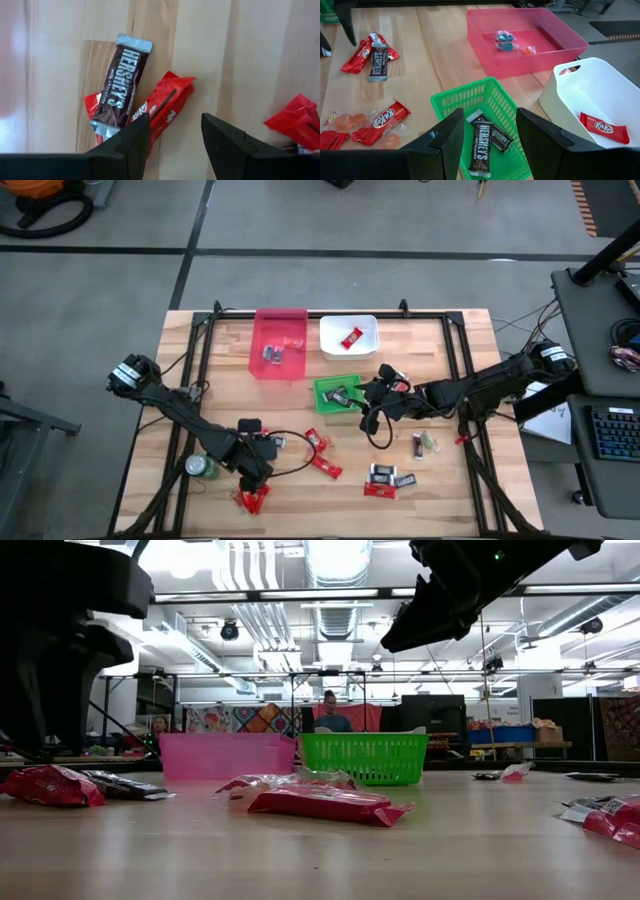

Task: Sort candy
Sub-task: Put the red chocolate bar into the white bin

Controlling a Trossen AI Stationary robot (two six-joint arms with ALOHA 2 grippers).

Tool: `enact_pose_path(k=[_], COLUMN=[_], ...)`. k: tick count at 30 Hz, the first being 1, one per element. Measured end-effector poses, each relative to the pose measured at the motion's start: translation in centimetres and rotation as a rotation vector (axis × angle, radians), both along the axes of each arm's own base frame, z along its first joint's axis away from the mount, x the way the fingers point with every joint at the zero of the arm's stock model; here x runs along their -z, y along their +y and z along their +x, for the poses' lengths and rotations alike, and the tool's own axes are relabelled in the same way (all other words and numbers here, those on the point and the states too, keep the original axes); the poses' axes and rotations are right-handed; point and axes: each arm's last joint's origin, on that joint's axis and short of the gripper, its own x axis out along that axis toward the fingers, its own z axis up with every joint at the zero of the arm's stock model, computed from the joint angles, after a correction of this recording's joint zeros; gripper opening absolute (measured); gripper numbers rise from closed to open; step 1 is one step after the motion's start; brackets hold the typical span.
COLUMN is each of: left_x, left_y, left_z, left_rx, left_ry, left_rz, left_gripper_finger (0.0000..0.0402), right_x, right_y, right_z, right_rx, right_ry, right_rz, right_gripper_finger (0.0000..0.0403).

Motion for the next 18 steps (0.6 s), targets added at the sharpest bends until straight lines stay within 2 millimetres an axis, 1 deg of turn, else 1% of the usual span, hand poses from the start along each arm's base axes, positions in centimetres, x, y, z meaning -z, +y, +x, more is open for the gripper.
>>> enact_pose_path(k=[8, 14, 18], left_x=[0.2, 1.3, 1.5], left_y=[0.0, 0.1, 0.2], left_z=[0.1, -0.1, -0.1], left_rx=[-0.012, -0.018, -0.032], left_ry=[-0.031, -0.063, -0.068], left_rz=[0.009, -0.014, -0.016], left_gripper_finger=[0.0162, 0.0162, 0.0162], right_x=[0.0, 0.1, 0.2], right_y=[0.0, 0.0, 0.0], right_z=[0.0, 0.0, 0.0], right_rx=[0.000, 0.000, 0.000], right_ry=[0.000, 0.003, 0.006], right_rz=[0.000, -0.001, -0.001], right_gripper_finger=[0.0173, 0.0173, 0.0173])
